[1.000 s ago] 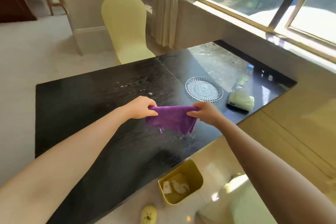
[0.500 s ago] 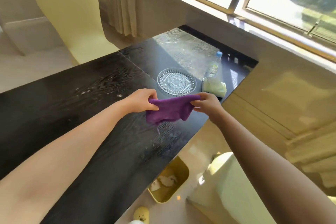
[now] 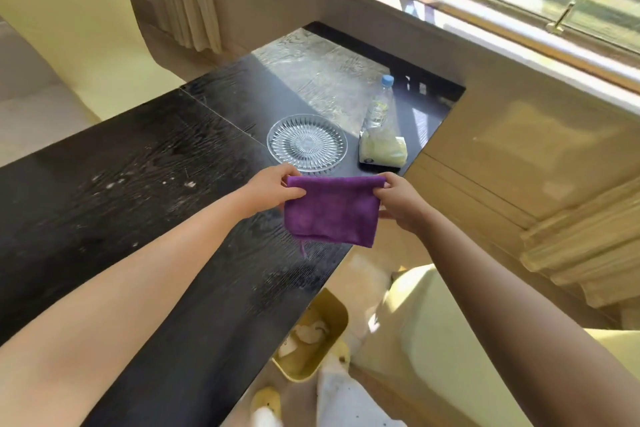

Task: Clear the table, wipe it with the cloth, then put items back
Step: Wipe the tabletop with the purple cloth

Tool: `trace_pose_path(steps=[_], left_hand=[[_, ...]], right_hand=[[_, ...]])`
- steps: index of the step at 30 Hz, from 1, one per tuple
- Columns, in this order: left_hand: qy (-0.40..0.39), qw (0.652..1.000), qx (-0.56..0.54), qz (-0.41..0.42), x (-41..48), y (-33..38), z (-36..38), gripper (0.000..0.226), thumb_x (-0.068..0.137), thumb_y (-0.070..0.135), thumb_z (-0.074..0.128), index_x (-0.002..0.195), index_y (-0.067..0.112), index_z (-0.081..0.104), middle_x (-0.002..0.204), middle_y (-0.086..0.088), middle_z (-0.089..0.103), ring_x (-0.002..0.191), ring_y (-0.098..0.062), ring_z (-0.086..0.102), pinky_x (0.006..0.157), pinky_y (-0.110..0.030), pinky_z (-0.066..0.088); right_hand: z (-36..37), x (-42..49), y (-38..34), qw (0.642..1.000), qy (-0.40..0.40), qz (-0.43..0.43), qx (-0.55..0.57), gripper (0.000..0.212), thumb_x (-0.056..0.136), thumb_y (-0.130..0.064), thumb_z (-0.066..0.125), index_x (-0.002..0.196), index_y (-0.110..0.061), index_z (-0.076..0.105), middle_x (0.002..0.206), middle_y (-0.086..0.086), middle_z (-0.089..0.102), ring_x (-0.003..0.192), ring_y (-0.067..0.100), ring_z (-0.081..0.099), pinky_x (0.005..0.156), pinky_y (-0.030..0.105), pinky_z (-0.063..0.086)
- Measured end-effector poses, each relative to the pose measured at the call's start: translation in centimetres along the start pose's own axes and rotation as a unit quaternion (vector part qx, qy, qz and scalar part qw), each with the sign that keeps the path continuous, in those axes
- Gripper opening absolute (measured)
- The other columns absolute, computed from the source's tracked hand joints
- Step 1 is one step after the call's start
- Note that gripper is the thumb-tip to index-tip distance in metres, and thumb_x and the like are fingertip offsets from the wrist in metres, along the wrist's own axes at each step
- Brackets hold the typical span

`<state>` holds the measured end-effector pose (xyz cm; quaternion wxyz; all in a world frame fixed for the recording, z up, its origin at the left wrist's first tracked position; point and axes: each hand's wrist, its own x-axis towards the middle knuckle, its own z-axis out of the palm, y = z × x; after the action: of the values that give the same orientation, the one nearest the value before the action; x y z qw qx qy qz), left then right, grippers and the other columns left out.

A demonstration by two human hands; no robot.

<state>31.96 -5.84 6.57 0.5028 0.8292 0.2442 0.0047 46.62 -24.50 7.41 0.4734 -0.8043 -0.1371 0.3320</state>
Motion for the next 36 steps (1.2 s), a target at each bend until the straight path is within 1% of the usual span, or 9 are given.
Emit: trace_pose_path(steps=[7,11,13,17,21,27,29,32,36], left_hand=[[-0.012,0.997,-0.013,-0.071,6.2,-0.6,4.3,0.011,0.082,0.007,0.063,0.093,0.009,0.062,0.082,-0.004,0.061,0.082,-0.024,0.062,0.076,-0.042,0.057],[-0.022,0.987,-0.028,-0.156,11.3,-1.5,7.0,0.009,0.083,0.003,0.061,0.091,0.007,0.06,0.074,-0.004,0.057,0.063,-0.014,0.057,0.049,-0.021,0.053],[-0.018,0.98,-0.041,-0.194,14.1,-1.7,8.3,0.009,0.083,0.002,0.061,0.089,0.009,0.06,0.074,-0.004,0.057,0.06,-0.013,0.056,0.046,-0.019,0.05],[0.023,0.975,-0.048,-0.215,19.9,-2.1,10.5,0.014,0.081,0.001,0.062,0.092,0.009,0.064,0.086,-0.008,0.061,0.077,-0.02,0.06,0.059,-0.025,0.052],[0.091,0.969,0.009,-0.228,23.0,-3.4,12.6,0.038,0.077,-0.003,0.06,0.112,0.011,0.064,0.108,-0.01,0.064,0.098,-0.022,0.059,0.077,-0.024,0.041],[0.182,0.94,0.005,-0.287,21.3,-4.9,15.6,0.061,0.078,0.001,0.063,0.134,0.015,0.043,0.132,-0.014,0.037,0.097,-0.026,0.059,0.081,-0.029,0.048],[0.198,0.937,-0.009,-0.289,20.2,-4.7,16.5,0.066,0.079,0.005,0.067,0.137,0.017,0.038,0.133,-0.011,0.033,0.095,-0.022,0.058,0.078,-0.026,0.046],[0.219,0.927,-0.03,-0.305,19.4,-4.5,17.4,0.062,0.078,0.006,0.068,0.133,0.015,0.039,0.129,-0.011,0.038,0.084,-0.02,0.059,0.067,-0.023,0.045],[0.213,0.905,-0.104,-0.353,19.3,-4.2,17.3,0.045,0.081,0.003,0.063,0.123,0.01,0.046,0.106,-0.01,0.059,0.061,-0.015,0.064,0.048,-0.015,0.048]], right_hand=[[-3.3,6.4,2.7,0.989,-0.096,0.111,-0.027,0.041,0.086,0.014,0.033,0.116,-0.001,0.057,0.083,0.007,0.059,0.069,0.016,0.056,0.059,0.03,0.052],[-4.9,11.6,3.9,0.979,-0.122,0.159,-0.043,0.04,0.087,0.014,0.032,0.121,0.006,0.052,0.095,0.015,0.055,0.069,0.018,0.054,0.064,0.033,0.051],[-5.8,14.6,4.7,0.974,-0.13,0.18,-0.049,0.04,0.088,0.014,0.032,0.121,0.006,0.052,0.094,0.016,0.054,0.075,0.02,0.054,0.067,0.035,0.052],[-7.0,20.5,6.2,0.974,-0.124,0.185,-0.045,0.041,0.086,0.014,0.032,0.12,0.006,0.053,0.096,0.016,0.055,0.081,0.023,0.054,0.076,0.039,0.053],[-6.7,24.3,8.1,0.986,-0.081,0.142,-0.018,0.04,0.083,0.011,0.043,0.12,0.002,0.055,0.082,0.008,0.059,0.07,0.02,0.057,0.063,0.031,0.051],[-5.8,24.5,11.8,0.99,-0.002,0.136,-0.046,0.06,0.085,-0.027,0.061,0.136,-0.004,0.04,0.119,0.015,0.056,0.096,0.029,0.062,0.088,0.044,0.053],[-5.8,23.4,12.2,0.989,0.029,0.11,-0.098,0.066,0.081,-0.039,0.064,0.134,-0.007,0.041,0.125,0.009,0.046,0.103,0.023,0.055,0.091,0.036,0.048],[-5.7,22.0,12.5,0.987,0.033,0.084,-0.135,0.056,0.078,-0.028,0.07,0.124,-0.008,0.045,0.116,0.004,0.045,0.092,0.015,0.052,0.078,0.028,0.047],[-5.6,21.2,11.4,0.983,-0.052,0.172,-0.042,0.022,0.083,-0.008,0.061,0.102,-0.014,0.051,0.091,0.004,0.058,0.083,0.021,0.065,0.071,0.037,0.059]])
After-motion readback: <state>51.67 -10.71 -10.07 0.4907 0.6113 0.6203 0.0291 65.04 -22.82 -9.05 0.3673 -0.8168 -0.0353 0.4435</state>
